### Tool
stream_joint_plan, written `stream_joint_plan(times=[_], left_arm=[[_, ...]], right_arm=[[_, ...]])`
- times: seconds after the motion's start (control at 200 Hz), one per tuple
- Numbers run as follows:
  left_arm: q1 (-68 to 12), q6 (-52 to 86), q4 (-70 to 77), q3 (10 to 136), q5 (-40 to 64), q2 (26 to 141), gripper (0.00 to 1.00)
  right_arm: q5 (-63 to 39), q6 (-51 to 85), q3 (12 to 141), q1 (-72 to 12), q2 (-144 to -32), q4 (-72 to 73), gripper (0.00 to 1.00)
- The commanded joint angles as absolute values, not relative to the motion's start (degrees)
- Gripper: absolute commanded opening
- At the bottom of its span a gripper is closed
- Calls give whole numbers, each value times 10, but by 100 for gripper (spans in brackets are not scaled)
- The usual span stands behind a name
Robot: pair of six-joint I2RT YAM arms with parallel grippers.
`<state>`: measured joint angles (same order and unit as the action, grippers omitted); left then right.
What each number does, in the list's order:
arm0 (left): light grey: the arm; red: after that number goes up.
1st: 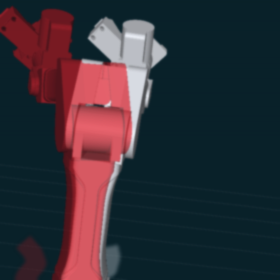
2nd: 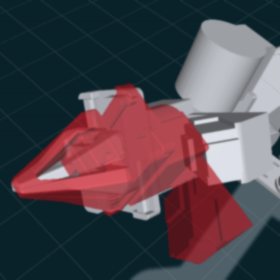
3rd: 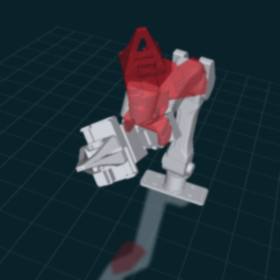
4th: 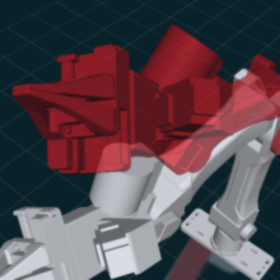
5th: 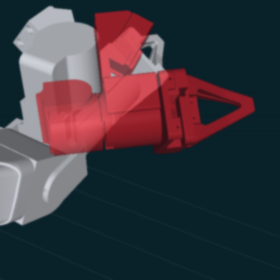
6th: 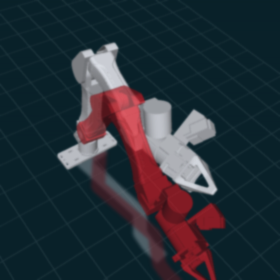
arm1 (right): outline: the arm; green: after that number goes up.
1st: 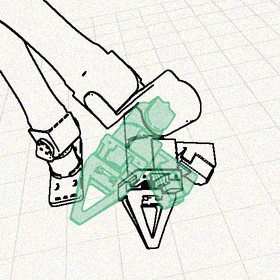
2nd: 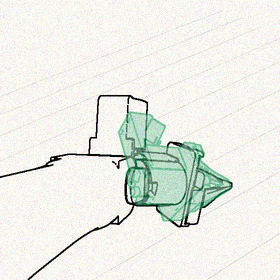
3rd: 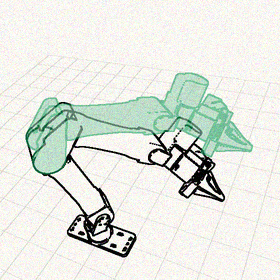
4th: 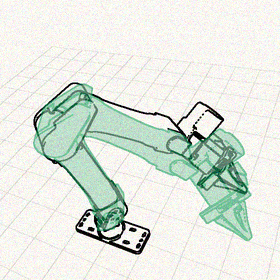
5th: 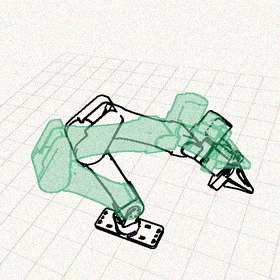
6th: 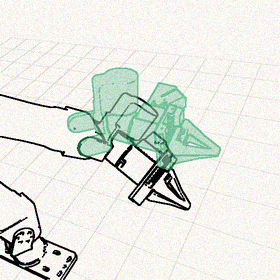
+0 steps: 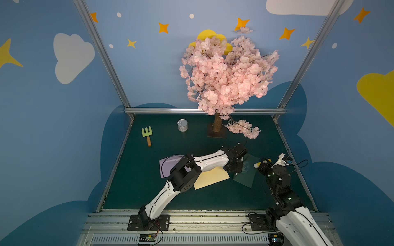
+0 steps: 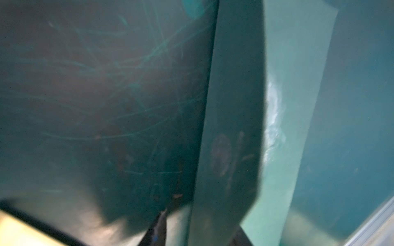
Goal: Seal the envelope with a glue stick
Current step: Apply the envelope at the center of the board, then seal the envelope at the center of the board.
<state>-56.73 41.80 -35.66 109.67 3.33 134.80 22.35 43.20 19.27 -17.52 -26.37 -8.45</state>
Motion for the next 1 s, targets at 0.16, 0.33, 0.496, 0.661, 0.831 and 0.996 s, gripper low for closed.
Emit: stream_joint_plan(times=[0.16,0.33,0.496,0.661,0.831,0.996], left_arm=[[-553,406,-311,997,88,1244,53],[-500,465,-188,903,200,1195,24],[-471,458,-199,957,210,1238,3],[-467,459,-222,1054,219,1316,3],[-474,466,-225,1111,240,1360,3],[-488,470,-232,1132,250,1378,3]], right_arm=[[204,416,193,-156,-249,-109,0],[201,417,198,-147,-254,-109,0],[197,418,203,-141,-264,-107,0],[196,416,211,-133,-271,-106,0],[185,417,214,-121,-278,-105,0],[174,421,210,-107,-278,-104,0]])
